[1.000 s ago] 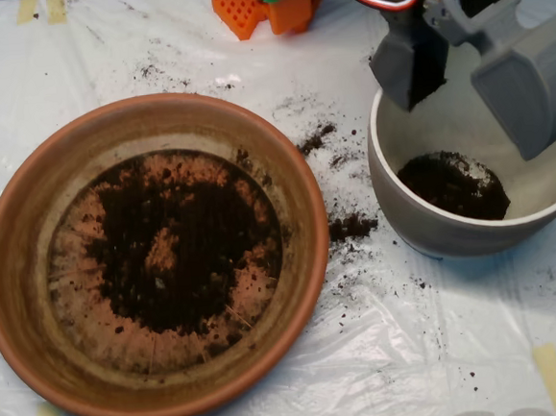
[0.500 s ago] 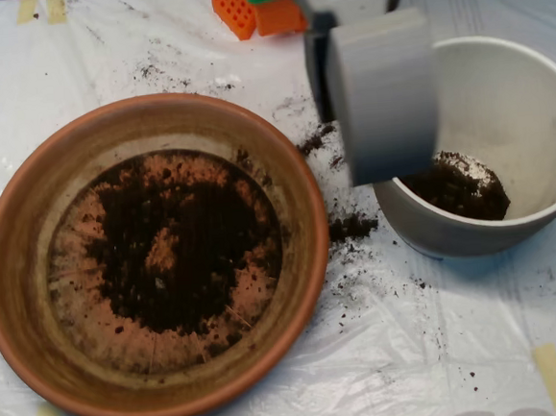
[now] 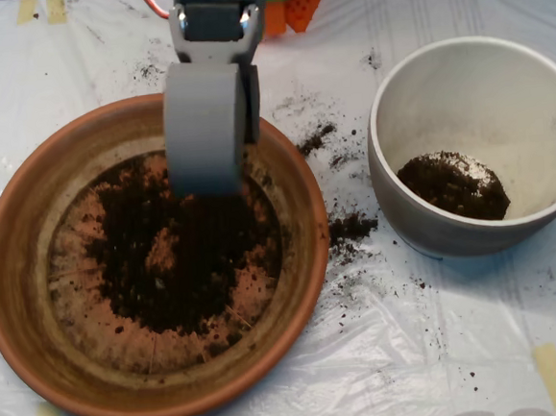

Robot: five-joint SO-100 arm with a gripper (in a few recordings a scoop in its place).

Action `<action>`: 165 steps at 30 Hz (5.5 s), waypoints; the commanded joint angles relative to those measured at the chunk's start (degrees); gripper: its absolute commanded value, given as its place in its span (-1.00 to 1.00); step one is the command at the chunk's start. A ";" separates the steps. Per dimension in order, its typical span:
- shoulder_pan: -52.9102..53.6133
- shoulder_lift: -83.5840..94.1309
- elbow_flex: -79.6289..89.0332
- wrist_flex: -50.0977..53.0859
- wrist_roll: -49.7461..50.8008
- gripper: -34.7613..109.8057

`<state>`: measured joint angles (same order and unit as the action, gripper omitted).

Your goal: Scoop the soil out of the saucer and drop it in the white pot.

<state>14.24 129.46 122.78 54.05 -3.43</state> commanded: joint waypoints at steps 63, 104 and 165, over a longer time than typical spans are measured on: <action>8.70 -41.75 -10.63 -4.83 -7.29 0.13; 10.11 -48.96 -19.95 -1.76 -11.25 -0.09; -14.77 -16.79 -53.88 30.15 -6.33 -0.53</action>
<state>3.08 113.55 79.01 80.68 -10.20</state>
